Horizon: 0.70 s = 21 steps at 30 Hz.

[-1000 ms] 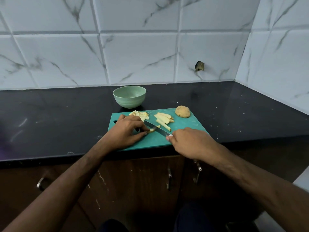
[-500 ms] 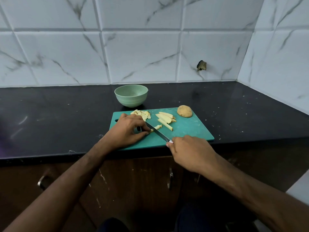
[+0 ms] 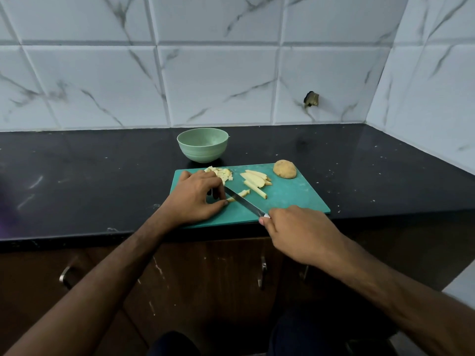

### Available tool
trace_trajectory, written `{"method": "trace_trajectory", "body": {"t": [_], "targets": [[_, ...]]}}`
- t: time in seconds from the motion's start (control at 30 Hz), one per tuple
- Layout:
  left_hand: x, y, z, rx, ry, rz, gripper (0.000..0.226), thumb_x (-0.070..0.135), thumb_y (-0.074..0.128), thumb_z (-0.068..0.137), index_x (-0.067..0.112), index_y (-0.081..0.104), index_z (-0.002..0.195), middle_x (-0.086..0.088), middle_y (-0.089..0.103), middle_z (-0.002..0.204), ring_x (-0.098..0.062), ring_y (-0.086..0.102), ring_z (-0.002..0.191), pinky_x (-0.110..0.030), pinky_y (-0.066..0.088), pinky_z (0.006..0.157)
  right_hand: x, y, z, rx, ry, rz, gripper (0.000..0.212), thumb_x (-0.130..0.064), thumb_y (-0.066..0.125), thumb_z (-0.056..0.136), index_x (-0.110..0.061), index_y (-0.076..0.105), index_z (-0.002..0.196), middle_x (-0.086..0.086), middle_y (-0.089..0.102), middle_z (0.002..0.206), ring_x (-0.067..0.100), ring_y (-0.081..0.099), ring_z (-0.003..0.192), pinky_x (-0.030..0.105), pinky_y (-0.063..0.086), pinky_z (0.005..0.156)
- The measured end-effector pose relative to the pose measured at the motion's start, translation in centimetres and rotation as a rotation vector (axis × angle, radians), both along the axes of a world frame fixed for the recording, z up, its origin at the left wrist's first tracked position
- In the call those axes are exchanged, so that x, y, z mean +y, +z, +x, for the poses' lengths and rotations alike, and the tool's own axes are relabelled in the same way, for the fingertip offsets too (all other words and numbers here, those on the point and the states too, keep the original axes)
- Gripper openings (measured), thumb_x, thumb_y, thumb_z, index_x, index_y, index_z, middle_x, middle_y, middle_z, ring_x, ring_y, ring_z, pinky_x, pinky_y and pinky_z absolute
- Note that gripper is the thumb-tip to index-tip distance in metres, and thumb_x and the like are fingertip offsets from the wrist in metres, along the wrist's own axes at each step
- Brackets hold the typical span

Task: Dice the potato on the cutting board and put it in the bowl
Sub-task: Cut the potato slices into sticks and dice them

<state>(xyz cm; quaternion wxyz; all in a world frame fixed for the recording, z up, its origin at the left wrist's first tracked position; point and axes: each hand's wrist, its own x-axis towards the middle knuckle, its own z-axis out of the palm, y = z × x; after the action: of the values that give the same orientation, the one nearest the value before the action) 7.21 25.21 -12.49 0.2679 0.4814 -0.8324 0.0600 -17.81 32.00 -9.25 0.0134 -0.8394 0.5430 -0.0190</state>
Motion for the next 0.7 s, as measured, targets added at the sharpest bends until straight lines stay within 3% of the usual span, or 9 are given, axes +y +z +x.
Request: {"method": "trace_trajectory", "body": {"t": [0.2,0.33,0.53,0.7], "targets": [[0.1,0.0,0.0,-0.012,0.009,0.014,0.017,0.041,0.072,0.087,0.034,0.059,0.077,0.021,0.053,0.08,0.0,0.049,0.085,-0.034,0.027,0.078,-1.0,-0.9,1.7,-0.02,-0.016,-0.005,0.038,-0.047,0.026,0.11,-0.023,0.054,0.098,-0.004,0.055,0.081,0.009,0.054,0.071,0.029,0.039,0.06],[0.3,0.1,0.0,-0.009,0.016,-0.006,0.02,0.048,0.065,0.087,0.034,0.055,0.078,0.022,0.053,0.079,-0.002,0.049,0.084,-0.034,0.029,0.079,-2.2,0.7,1.9,-0.047,-0.044,0.067,0.041,-0.051,0.028,0.109,-0.022,0.056,0.098,-0.003,0.057,0.082,0.011,0.056,0.073,0.032,0.04,0.063],[0.2,0.1,0.1,-0.007,0.017,-0.012,0.02,0.051,0.055,0.084,0.033,0.056,0.079,0.018,0.052,0.078,-0.002,0.048,0.082,-0.034,0.029,0.077,-0.7,1.1,0.7,-0.04,-0.015,0.043,0.039,-0.051,0.027,0.109,-0.027,0.049,0.087,-0.005,0.056,0.078,0.008,0.052,0.066,0.028,0.035,0.056],[0.2,0.0,0.1,0.007,0.006,0.002,0.019,0.05,0.059,0.084,0.032,0.059,0.078,0.018,0.056,0.079,-0.002,0.05,0.083,-0.035,0.032,0.08,0.3,-0.7,1.1,-0.038,-0.004,0.018,0.037,-0.051,0.027,0.109,-0.026,0.05,0.094,-0.006,0.056,0.079,0.008,0.054,0.069,0.029,0.04,0.06]]}}
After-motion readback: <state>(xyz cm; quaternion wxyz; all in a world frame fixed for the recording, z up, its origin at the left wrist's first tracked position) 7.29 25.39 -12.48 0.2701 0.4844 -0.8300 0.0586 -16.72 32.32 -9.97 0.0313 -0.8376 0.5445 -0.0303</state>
